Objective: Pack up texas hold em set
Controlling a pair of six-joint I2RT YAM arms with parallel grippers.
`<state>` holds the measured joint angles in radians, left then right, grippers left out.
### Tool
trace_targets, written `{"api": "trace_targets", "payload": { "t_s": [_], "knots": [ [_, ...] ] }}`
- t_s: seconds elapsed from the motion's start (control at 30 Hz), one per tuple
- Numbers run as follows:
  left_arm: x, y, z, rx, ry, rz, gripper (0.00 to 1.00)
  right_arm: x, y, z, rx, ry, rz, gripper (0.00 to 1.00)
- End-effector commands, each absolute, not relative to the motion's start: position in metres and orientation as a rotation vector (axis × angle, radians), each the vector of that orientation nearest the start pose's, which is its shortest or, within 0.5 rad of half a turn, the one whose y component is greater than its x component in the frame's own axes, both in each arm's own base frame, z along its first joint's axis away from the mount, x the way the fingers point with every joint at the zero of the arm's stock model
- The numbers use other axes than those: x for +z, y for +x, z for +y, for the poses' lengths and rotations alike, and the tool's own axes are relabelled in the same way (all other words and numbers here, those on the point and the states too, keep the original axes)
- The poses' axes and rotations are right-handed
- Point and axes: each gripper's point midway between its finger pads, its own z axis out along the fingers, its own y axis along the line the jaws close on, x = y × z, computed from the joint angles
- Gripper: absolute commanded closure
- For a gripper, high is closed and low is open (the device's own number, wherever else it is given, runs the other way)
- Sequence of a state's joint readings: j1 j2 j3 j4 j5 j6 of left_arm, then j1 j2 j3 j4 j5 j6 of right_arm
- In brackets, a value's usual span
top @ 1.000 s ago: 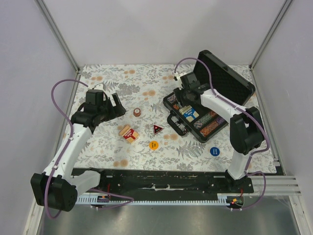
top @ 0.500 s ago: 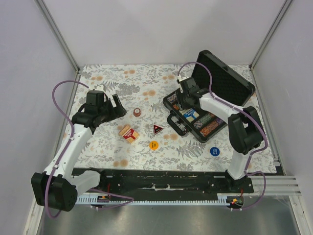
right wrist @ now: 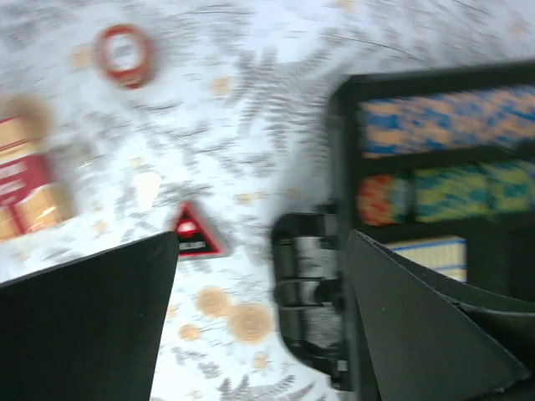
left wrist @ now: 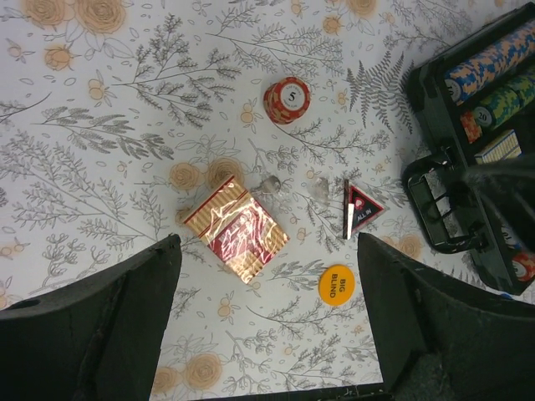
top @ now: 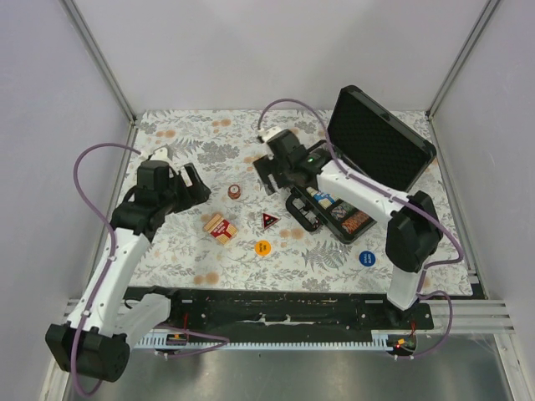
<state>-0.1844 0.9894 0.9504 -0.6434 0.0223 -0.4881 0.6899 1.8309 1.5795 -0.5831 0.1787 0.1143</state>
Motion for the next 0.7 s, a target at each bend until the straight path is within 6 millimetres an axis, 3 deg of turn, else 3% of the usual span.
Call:
{"api": "trace_targets", "payload": {
  "t_s": [0.0,0.17,0.3,0.47,0.67],
  "knots": [
    [0.224,0.267,-0.058,-0.32,-0.413,2.184,0.09,0.174,0.341,0.351,0.302,-0.795,2.218,0.09],
    [0.245,0.238,-0.029,-0.198,-0.505,2.099,0.09,0.155,0.3,0.423,0.444,-0.912,2.183,0.02],
    [0.259,0.216,-0.008,-0.129,-0.585,2.021,0.09,0.135,0.282,0.464,0.488,-0.982,2.154,0.02],
    [0.268,0.191,0.005,-0.112,-0.639,1.952,0.09,0.107,0.283,0.493,0.496,-0.982,2.16,0.02],
    [0.268,0.176,0.006,-0.138,-0.641,1.934,0.09,0.093,0.291,0.515,0.517,-0.991,2.131,0.02]
  ]
}}
